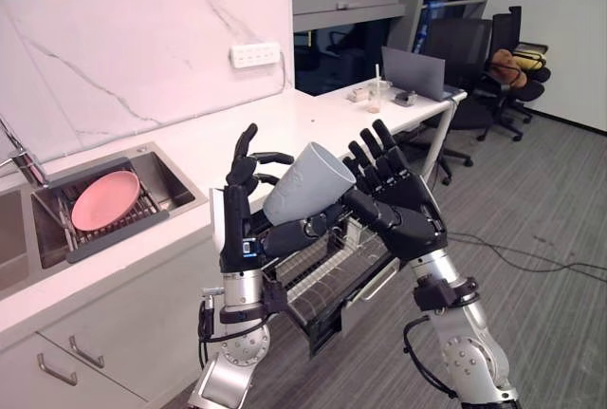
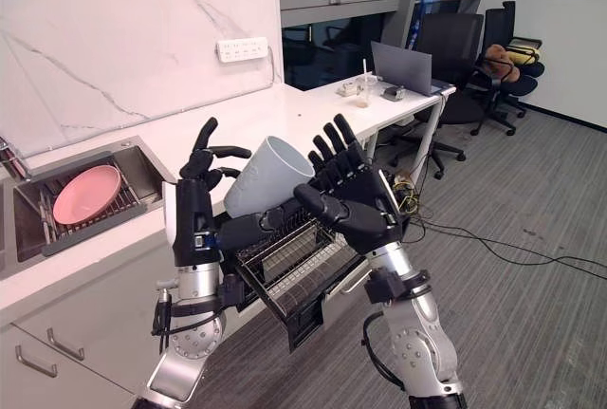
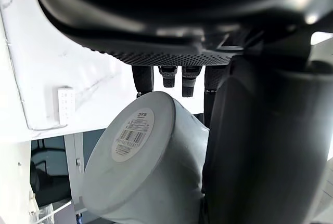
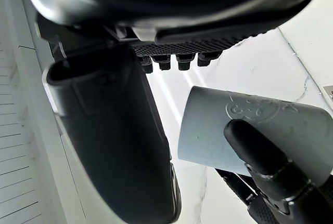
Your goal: Walk over to the sink, pick up the cup, carry it to the dishwasher, place the cup inside the dishwasher, then close the dishwasher door
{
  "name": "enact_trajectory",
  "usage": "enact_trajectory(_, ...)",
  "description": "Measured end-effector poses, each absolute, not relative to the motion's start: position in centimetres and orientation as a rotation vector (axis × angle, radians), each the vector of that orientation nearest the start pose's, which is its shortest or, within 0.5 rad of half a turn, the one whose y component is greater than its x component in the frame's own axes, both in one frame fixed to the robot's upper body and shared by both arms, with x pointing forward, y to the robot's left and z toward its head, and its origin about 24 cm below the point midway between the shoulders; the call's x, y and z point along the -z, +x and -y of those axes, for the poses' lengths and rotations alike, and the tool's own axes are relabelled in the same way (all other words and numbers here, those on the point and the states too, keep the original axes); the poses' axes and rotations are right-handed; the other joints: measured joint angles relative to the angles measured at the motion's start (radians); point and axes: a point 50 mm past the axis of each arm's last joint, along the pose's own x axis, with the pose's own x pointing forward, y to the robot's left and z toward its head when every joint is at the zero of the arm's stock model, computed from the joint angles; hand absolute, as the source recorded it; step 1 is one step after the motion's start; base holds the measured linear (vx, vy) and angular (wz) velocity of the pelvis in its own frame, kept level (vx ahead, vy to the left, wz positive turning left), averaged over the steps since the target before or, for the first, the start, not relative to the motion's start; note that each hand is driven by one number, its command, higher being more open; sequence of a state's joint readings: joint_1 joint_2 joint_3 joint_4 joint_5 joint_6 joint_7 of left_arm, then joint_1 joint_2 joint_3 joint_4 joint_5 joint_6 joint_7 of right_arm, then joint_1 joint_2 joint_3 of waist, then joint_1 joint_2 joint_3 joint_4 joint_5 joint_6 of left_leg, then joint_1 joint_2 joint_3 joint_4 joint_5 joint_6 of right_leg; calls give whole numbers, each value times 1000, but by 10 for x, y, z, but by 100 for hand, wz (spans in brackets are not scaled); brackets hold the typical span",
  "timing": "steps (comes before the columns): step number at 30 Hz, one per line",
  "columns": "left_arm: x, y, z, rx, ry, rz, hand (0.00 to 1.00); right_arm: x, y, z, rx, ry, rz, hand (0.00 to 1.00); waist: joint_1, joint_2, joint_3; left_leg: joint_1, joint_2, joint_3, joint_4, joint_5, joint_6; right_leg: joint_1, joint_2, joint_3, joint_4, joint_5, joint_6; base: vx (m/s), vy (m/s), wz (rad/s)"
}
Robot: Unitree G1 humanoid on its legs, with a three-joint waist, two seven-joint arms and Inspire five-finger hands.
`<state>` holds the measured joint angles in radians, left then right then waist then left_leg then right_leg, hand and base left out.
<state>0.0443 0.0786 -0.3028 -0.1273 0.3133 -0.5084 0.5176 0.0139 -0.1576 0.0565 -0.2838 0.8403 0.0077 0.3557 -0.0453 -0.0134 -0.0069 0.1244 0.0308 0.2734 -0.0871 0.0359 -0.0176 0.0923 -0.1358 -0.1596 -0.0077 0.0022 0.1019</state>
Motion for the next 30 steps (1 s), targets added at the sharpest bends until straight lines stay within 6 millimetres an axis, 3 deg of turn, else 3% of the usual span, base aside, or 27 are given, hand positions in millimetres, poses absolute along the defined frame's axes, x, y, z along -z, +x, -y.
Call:
enact_trajectory(18, -109, 216, -86, -20, 85, 679, 0, -115, 246, 128, -566, 643, 275, 100, 5, -12, -7, -6, 2, -13, 0, 6, -1, 1, 2, -11, -1, 2, -3, -1, -1, 2)
enact_trajectory(19, -109, 216, -85, -9, 85, 679, 0, -114, 247, 127, -572, 644, 264, 0, 5, -12, -7, -6, 3, -13, 0, 6, -1, 1, 2, -12, -1, 2, -3, 0, 0, 0)
enact_trajectory(30, -112, 214, -85, 6, 68, 691, 0, -110, 255, 123, -583, 641, 205, 0, 7, -17, -6, -13, 4, -17, 0, 8, -2, 1, 4, -16, -6, 4, -5, 0, 0, 0)
